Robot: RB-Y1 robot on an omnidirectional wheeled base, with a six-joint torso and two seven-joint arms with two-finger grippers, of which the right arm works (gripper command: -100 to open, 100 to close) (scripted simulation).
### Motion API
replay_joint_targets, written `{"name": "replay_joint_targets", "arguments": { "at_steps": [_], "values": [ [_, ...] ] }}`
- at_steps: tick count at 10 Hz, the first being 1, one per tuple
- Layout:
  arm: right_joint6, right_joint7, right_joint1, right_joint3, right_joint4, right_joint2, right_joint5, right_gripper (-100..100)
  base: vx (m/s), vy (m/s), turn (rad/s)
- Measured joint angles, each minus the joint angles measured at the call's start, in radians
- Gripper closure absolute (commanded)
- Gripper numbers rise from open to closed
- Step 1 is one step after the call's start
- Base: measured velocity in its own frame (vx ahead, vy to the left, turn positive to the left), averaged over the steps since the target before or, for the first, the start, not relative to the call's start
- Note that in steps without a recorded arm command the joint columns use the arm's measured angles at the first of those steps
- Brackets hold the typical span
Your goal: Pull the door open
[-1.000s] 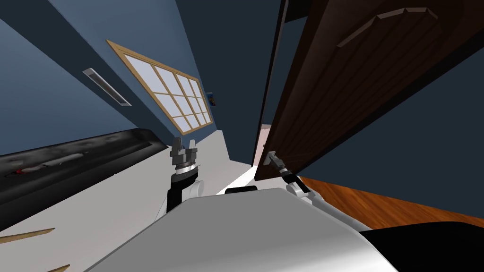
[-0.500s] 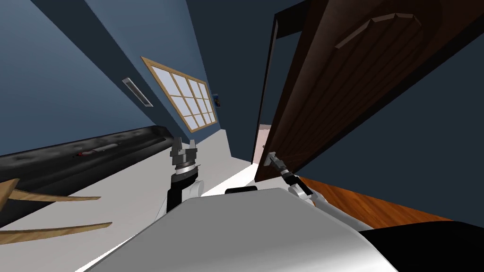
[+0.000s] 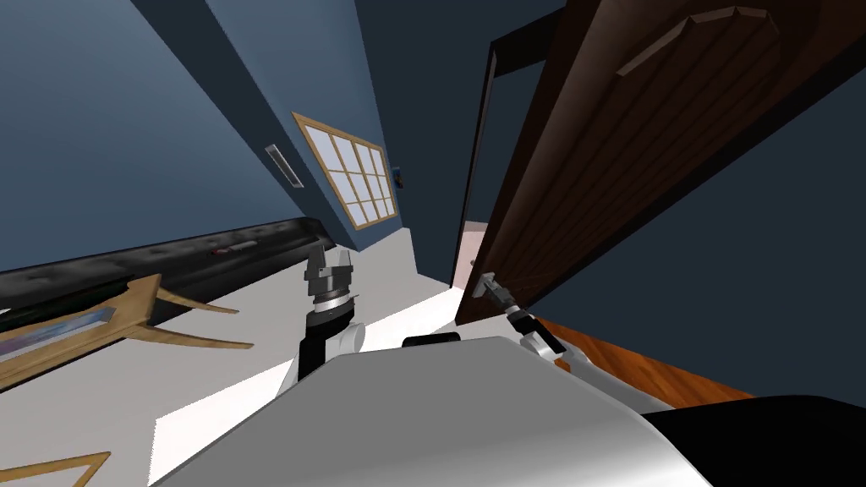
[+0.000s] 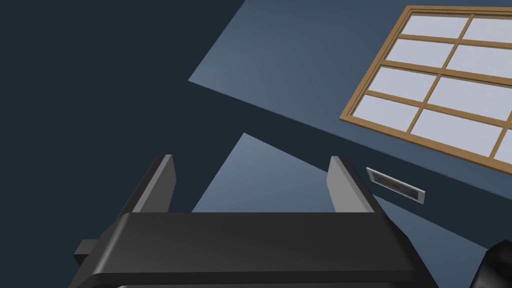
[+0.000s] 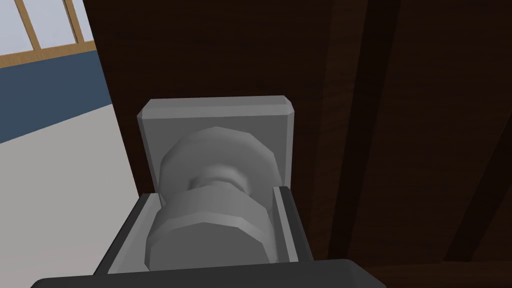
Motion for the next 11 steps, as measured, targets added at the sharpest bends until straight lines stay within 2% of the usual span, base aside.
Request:
{"name": "replay_joint_targets", "arguments": {
  "at_steps": [3,5,11],
  "values": [
    [-0.03,-0.026,0.006,0.024,0.006,-0.025,0.01,100,-0.18,-0.087,0.118],
    [-0.036,-0.033,0.008,0.033,0.01,-0.029,0.013,100,-0.178,-0.09,0.148],
    [-0.105,-0.086,0.006,0.082,0.038,-0.071,0.039,100,-0.222,-0.105,0.159]
  ]
}}
